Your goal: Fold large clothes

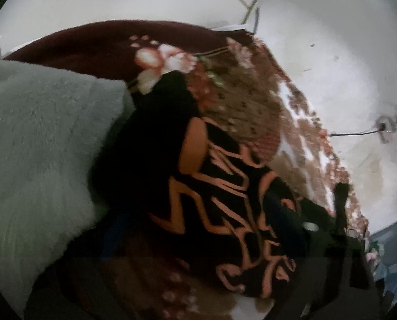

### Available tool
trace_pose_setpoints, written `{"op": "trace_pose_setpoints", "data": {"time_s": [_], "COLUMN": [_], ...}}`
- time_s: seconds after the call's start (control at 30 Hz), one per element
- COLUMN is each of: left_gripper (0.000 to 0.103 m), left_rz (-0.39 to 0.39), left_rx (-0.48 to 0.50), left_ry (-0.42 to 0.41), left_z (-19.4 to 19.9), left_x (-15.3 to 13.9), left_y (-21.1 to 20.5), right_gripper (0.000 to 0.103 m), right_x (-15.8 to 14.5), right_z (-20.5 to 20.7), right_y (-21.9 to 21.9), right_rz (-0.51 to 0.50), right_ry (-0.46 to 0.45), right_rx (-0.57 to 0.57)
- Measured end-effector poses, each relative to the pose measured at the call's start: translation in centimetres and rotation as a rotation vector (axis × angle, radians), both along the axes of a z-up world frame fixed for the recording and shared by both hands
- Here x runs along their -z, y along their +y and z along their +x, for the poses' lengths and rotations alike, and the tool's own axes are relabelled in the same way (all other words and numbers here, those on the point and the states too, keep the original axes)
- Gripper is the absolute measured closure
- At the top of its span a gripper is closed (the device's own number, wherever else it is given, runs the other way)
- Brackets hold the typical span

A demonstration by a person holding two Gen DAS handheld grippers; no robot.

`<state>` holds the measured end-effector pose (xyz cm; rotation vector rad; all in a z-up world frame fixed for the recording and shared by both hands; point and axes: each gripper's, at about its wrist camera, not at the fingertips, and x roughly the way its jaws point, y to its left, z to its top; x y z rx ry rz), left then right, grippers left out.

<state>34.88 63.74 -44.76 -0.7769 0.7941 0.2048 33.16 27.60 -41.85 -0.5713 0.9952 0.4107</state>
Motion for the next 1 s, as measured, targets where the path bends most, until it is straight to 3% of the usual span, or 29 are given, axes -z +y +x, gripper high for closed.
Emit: {"op": "trace_pose_setpoints", "data": {"time_s": [0.03, 0.07, 0.17, 0.33, 0.43, 0.63, 0.73, 1.0], "left_gripper": [0.047, 0.059, 0.085, 0.087, 0.087, 0.088, 0.088, 0.088], "left_rz": [0.033, 0.038, 0.001, 0.111, 0.150, 0.146, 0.140, 0.133], "left_rx": [-0.015, -0.025, -0.018, 0.060, 0.105, 0.163, 0.198, 0.327], "left_ry": [0.037, 0.049, 0.037, -0.022, -0.087, -0.185, -0.238, -0.350], "left_z": [0.2, 0.1, -0.4, -0.3, 0.3, 2.1, 3.2, 7.0], "left_x": [0.2, 0.4, 0.3, -4.6, -9.3, -16.6, -19.9, -27.6], "left_y": [0.1, 0.4, 1.3, -1.3, -3.7, -7.8, -10.9, -23.9], "right_gripper": [0.005, 0.005, 0.005, 0.005, 0.005, 0.004, 0.004, 0.004], "right_x": [0.5, 0.8, 1.6, 2.9, 3.4, 4.1, 5.2, 5.1], "right_z": [0.1, 0.1, 0.1, 0.0, 0.3, 0.6, 0.6, 0.7], "right_y": [0.3, 0.5, 1.1, 1.7, 1.9, 1.9, 1.9, 1.0], "right_rz": [0.005, 0.005, 0.018, 0.029, 0.051, 0.091, 0.072, 0.136], "right_ry": [0.005, 0.003, 0.010, 0.025, 0.029, 0.027, 0.070, 0.104], "right_rx": [-0.015, -0.025, -0.051, -0.097, -0.095, -0.090, -0.090, -0.089]}}
